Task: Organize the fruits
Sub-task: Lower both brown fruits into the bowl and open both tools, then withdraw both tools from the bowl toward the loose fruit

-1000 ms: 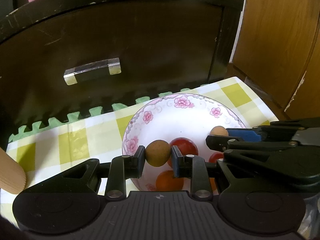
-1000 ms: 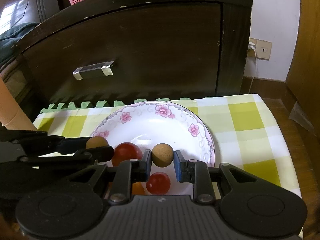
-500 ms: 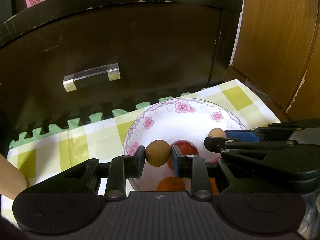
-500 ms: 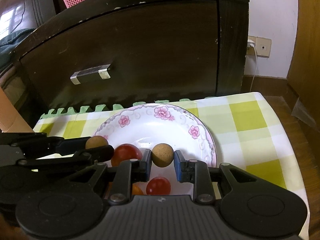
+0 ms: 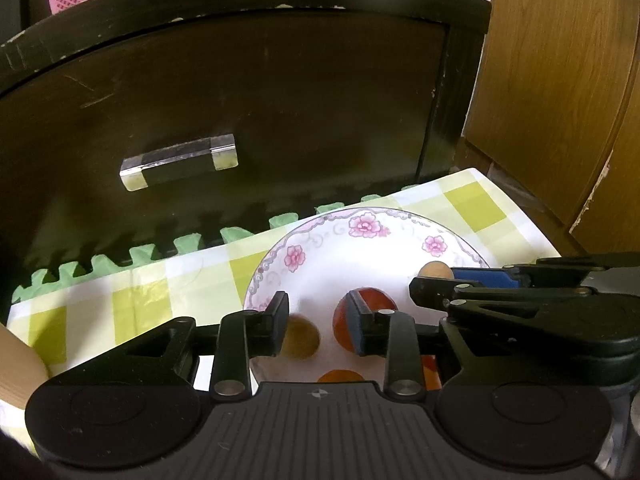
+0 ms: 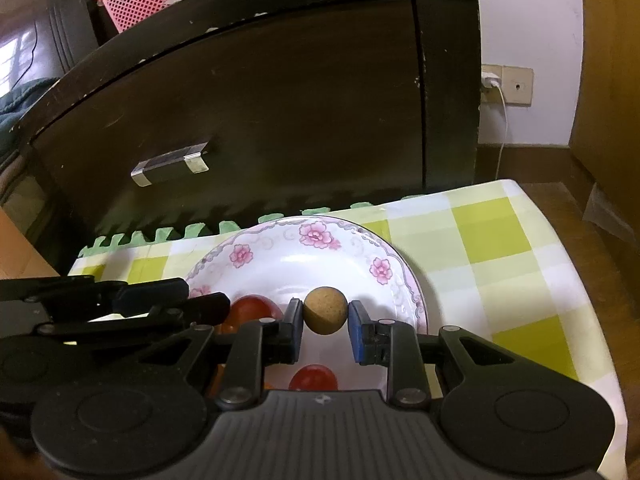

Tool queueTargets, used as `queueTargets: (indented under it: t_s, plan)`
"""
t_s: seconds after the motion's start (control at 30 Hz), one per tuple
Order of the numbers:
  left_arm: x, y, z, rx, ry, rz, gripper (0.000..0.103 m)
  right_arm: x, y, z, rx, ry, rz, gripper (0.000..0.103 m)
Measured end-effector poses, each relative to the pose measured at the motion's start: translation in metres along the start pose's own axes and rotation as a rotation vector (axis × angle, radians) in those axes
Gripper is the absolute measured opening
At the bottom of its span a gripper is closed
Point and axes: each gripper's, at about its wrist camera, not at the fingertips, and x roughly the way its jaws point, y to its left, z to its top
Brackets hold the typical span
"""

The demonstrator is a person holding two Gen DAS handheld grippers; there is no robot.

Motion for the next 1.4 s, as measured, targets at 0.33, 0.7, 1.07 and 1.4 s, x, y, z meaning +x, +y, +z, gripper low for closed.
queueTargets:
  t_s: [0.33, 0.7, 1.07, 1.4]
  plan:
    - [-0.001, 0.004, 0.0, -0.025, 0.01, -0.001, 0.044, 0.0, 0.001, -0.001, -0.001, 0.0, -0.005, 0.025]
    - [-0.014, 0.005, 0.001, -0.034, 0.005, 0.011, 0.045, -0.011, 0.008, -0.001, 0.003, -0.004, -0.013, 0.025]
    - [-0.039, 0.002, 0.003, -0.032, -0.019, 0.01, 0.044, -0.037, 0.018, 0.0, -0.008, -0.022, -0.028, 0.025]
    - [-0.07, -0.007, -0.007, -0.018, -0.028, 0.008, 0.042, -0.068, 0.032, -0.009, -0.044, -0.029, -0.05, 0.025]
